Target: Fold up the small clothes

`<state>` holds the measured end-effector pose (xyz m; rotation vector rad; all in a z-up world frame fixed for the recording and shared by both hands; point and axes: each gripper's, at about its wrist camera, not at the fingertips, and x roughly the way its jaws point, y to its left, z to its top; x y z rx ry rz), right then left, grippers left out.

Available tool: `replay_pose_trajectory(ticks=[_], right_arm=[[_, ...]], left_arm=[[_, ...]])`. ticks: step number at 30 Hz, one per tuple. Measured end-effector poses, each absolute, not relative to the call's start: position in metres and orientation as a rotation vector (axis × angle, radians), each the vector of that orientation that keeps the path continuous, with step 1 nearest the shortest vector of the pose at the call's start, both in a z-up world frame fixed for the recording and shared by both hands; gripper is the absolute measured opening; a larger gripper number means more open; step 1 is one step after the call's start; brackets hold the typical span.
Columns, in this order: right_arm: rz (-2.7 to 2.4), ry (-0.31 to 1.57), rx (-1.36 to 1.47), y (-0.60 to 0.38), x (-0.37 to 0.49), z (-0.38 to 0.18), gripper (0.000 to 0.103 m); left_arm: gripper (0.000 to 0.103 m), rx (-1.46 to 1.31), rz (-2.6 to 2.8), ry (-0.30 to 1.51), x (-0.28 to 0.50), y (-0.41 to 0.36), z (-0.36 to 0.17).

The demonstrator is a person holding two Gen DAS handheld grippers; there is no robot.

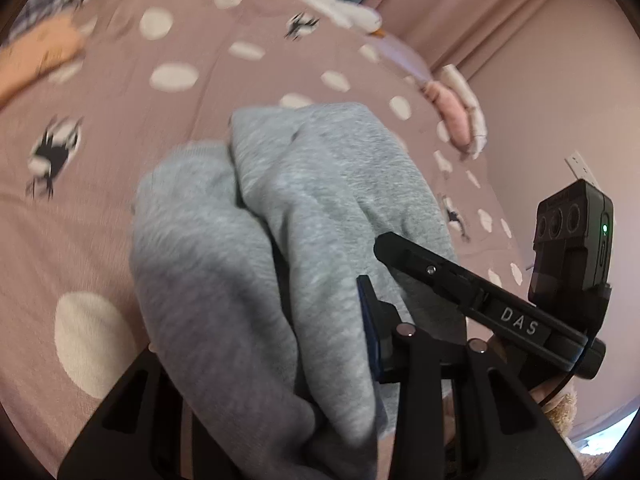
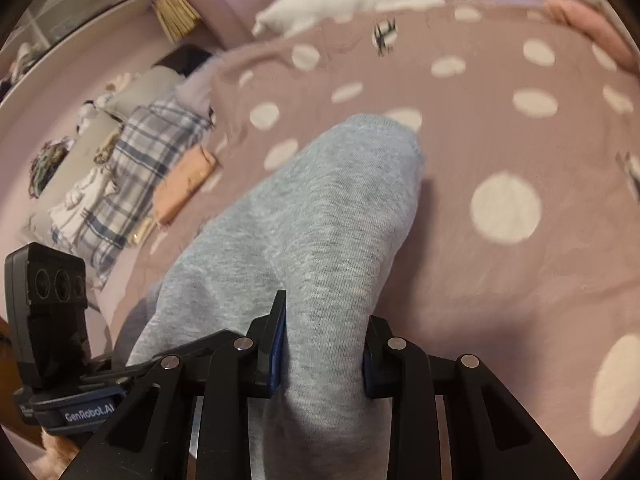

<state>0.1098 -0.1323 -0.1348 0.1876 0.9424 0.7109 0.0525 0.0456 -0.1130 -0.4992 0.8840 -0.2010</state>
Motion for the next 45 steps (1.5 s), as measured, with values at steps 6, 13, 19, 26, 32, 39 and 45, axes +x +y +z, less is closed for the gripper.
replay_pose_trajectory(ticks=[6, 13, 19, 26, 32, 39, 45], right_arm=[[0.692, 0.838, 0.194, -0.165, 0.109, -0.105, 0.031], [0.614, 0.792, 0.195, -0.198, 0.116, -0.1, 0.031], [0.561, 0.816, 0.212, -0.211, 0.126, -0.117, 0.031], [0.534, 0.89, 0.205, -0.209, 0.134, -0.144, 0.031], [0.509, 0.922, 0.213, -0.213, 0.136, -0.153, 0.033], [0.479, 0.947, 0.221, -0.217, 0.135, -0.156, 0.04], [0.415, 0.921, 0.198, -0.226, 0.124, -0.143, 0.055]], left_arm=[[0.037, -0.46, -0.254, 0.797, 0.056, 0.017, -0.09], [0.038, -0.42, -0.286, 0.789, 0.077, -0.018, -0.09], [0.037, -0.404, -0.291, 0.843, 0.101, -0.035, -0.109], [0.038, -0.394, -0.257, 0.921, 0.109, -0.038, -0.134], [0.041, -0.382, -0.248, 0.946, 0.109, -0.042, -0.141], [0.048, -0.394, -0.223, 0.985, 0.107, -0.04, -0.143], [0.054, -0.334, -0.167, 0.973, 0.094, -0.038, -0.127]])
